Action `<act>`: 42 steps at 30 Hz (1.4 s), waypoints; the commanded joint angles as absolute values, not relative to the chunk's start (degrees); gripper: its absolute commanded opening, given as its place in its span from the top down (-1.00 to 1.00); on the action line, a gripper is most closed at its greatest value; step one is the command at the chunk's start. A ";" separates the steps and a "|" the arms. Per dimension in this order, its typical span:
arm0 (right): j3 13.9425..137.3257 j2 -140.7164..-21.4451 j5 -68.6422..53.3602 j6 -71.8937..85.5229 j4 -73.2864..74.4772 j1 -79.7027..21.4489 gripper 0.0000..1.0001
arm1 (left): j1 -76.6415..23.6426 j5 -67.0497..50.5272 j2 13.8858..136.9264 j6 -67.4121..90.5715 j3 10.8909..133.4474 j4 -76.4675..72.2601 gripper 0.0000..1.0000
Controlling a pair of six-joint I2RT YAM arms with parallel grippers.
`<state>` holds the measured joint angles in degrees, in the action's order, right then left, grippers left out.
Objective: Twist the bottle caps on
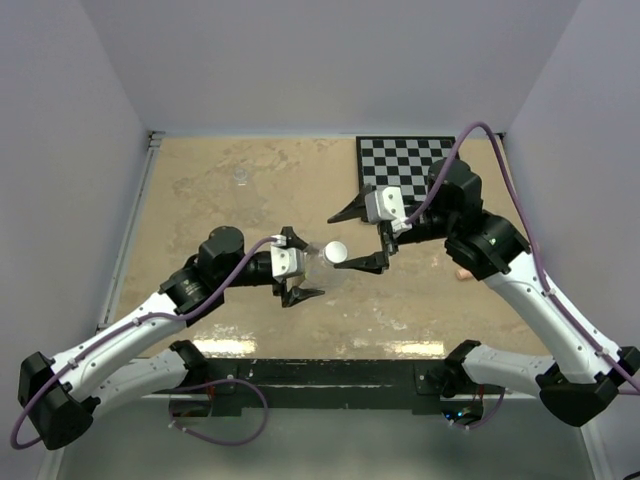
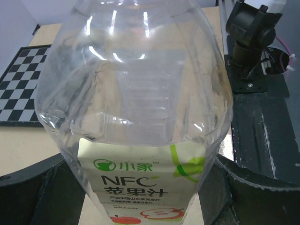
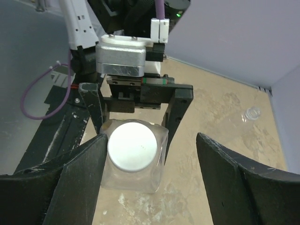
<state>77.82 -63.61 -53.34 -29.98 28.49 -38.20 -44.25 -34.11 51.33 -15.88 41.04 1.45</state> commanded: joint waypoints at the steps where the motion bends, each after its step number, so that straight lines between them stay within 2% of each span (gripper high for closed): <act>1: 77.70 -63.19 -60.11 -31.38 26.02 -38.14 -0.56 | -44.03 -39.11 51.59 -17.31 44.21 -1.41 1.00; 18: 75.67 -63.55 -66.00 -30.68 23.38 -38.14 -0.37 | -44.03 -42.19 53.17 -12.13 42.45 -9.75 1.00; 23: 75.06 -63.28 -66.44 -29.44 21.62 -38.23 -0.24 | -44.03 -42.80 53.96 -11.52 42.54 -10.63 1.00; 27: 74.88 -63.54 -66.62 -29.01 21.18 -38.15 -0.01 | -44.03 -43.15 54.23 -11.42 42.63 -11.07 1.00; 29: 74.97 -63.72 -66.62 -28.74 21.18 -38.23 0.55 | -44.03 -43.15 54.23 -11.25 42.63 -11.16 1.00; 30: 74.88 -63.81 -66.36 -28.65 21.18 -38.23 1.00 | -44.03 -42.72 54.14 -11.08 42.54 -11.34 1.00; 34: 74.27 -63.98 -62.94 -25.49 19.69 -38.15 1.00 | -44.91 -36.50 52.48 -10.28 41.84 -12.39 1.00; 42: 69.79 -61.09 -57.31 -15.48 11.26 -38.23 1.00 | -53.33 -12.69 49.40 -11.77 39.82 -14.06 1.00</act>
